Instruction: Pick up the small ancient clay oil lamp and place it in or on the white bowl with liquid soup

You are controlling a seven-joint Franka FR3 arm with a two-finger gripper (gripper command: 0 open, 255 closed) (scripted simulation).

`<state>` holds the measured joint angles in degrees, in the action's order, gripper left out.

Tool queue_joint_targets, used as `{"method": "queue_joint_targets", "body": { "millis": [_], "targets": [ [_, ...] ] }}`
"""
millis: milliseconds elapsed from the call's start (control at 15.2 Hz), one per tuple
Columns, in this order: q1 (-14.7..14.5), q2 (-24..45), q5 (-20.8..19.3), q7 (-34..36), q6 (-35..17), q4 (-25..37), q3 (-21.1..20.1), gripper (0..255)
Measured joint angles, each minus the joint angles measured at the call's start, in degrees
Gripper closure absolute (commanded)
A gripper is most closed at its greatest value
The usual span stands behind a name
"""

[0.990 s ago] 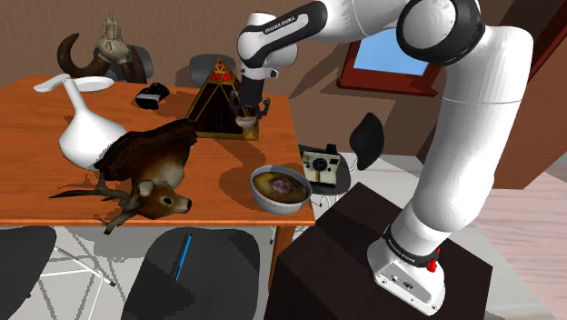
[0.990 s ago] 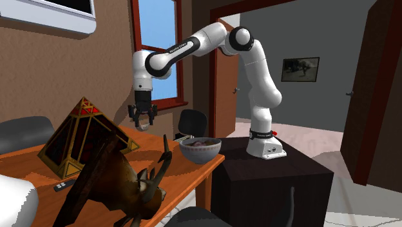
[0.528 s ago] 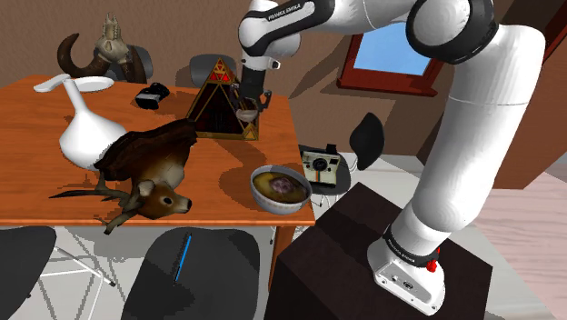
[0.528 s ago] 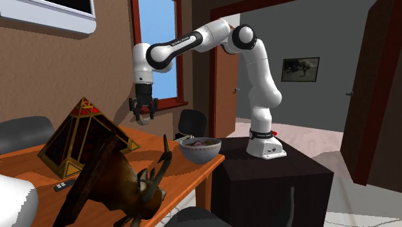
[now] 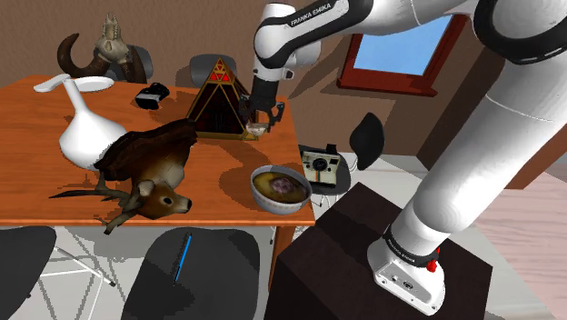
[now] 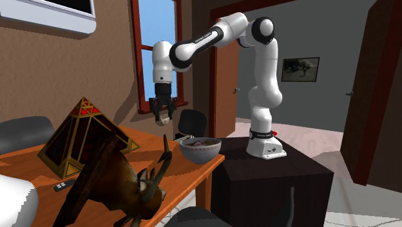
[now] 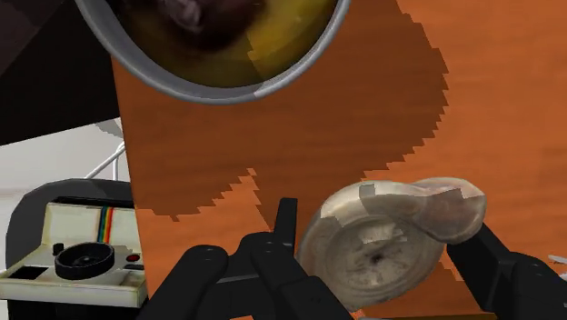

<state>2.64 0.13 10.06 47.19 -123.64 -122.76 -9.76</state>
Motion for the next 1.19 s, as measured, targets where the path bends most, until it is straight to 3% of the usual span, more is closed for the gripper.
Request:
{"method": "queue_joint_targets", "body": {
  "millis": [924, 990, 1188],
  "targets": [
    [-6.9, -27.5, 8.0, 6.3, -0.6, -26.6, -5.3, 255],
    [-7.0, -27.5, 8.0, 6.3, -0.6, -26.6, -5.3, 0],
    [-6.8, -25.6, 7.8, 2.7, -2.5, -26.7, -4.1, 0]
  ]
}}
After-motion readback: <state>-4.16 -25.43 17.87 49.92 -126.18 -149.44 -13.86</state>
